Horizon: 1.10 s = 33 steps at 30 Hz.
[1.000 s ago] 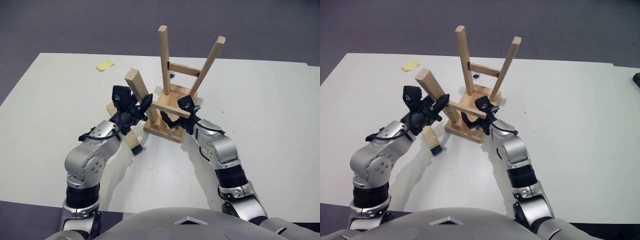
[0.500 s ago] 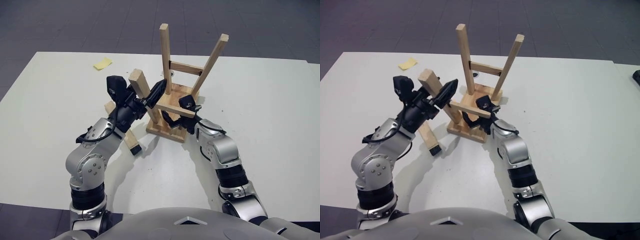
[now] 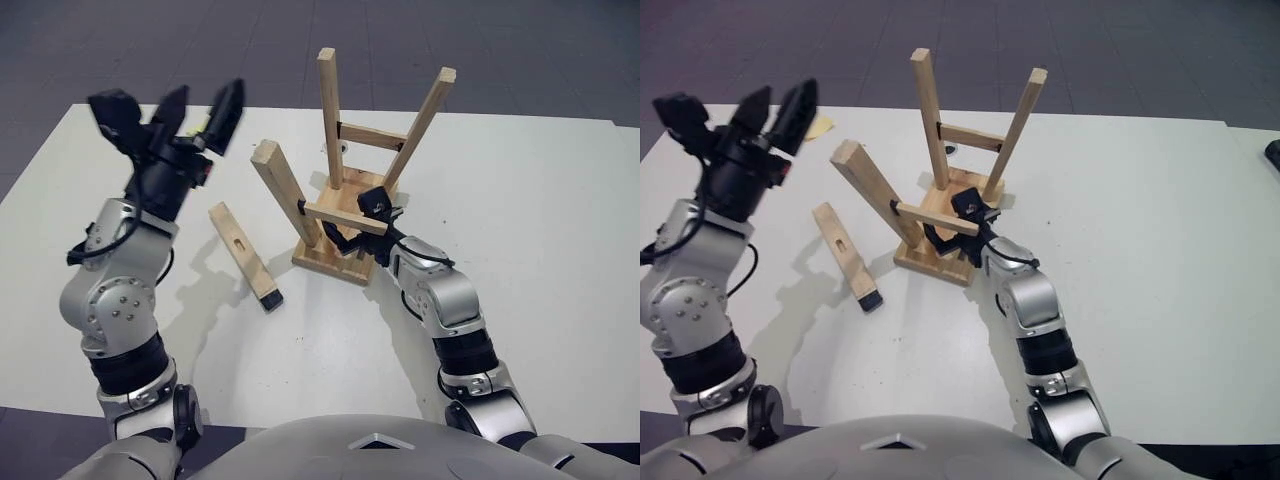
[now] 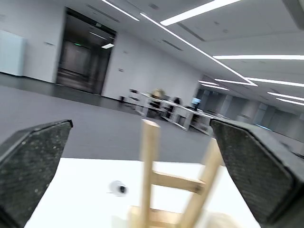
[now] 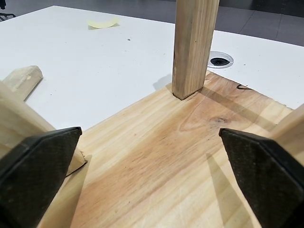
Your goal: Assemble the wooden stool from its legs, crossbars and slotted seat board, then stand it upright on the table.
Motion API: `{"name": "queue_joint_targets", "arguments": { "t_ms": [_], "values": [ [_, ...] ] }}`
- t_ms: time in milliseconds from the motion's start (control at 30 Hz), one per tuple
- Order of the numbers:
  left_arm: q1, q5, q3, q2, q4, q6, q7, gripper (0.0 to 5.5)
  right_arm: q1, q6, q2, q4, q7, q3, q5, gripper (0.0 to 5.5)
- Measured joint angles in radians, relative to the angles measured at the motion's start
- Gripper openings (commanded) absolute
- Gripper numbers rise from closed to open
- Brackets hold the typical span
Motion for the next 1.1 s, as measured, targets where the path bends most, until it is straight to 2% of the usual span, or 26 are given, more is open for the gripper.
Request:
{"name": "queue_joint_targets", "arguments": {
  "t_ms": [133,233,400,600,1100],
  "values": [
    [0.08,0.107,-0.062,0.103,0.053,0.147,0.042,5.38,0.005,0.002,-0.009,-0.008,-0.002,-0.002,-0.001,5.4],
    [0.134,0.112,-0.14,0.068,0.056,0.261,0.064,5.38,0.023,0.002,-0.012,-0.017,-0.008,-0.003,-0.002,5.4],
    [0.142,0.156,-0.234,-0.008,0.071,0.341,0.12,5.38,0.048,-0.001,-0.009,-0.017,-0.022,-0.002,-0.003,5.4],
    [0.125,0.266,-0.293,0.015,0.124,0.39,0.134,5.38,0.049,-0.007,-0.007,-0.017,-0.03,0.0,-0.007,5.4],
    [0.11,0.273,-0.186,-0.02,0.208,0.469,0.041,3.03,0.109,0.023,-0.036,-0.129,-0.045,-0.003,-0.017,5.4]
  ]
}}
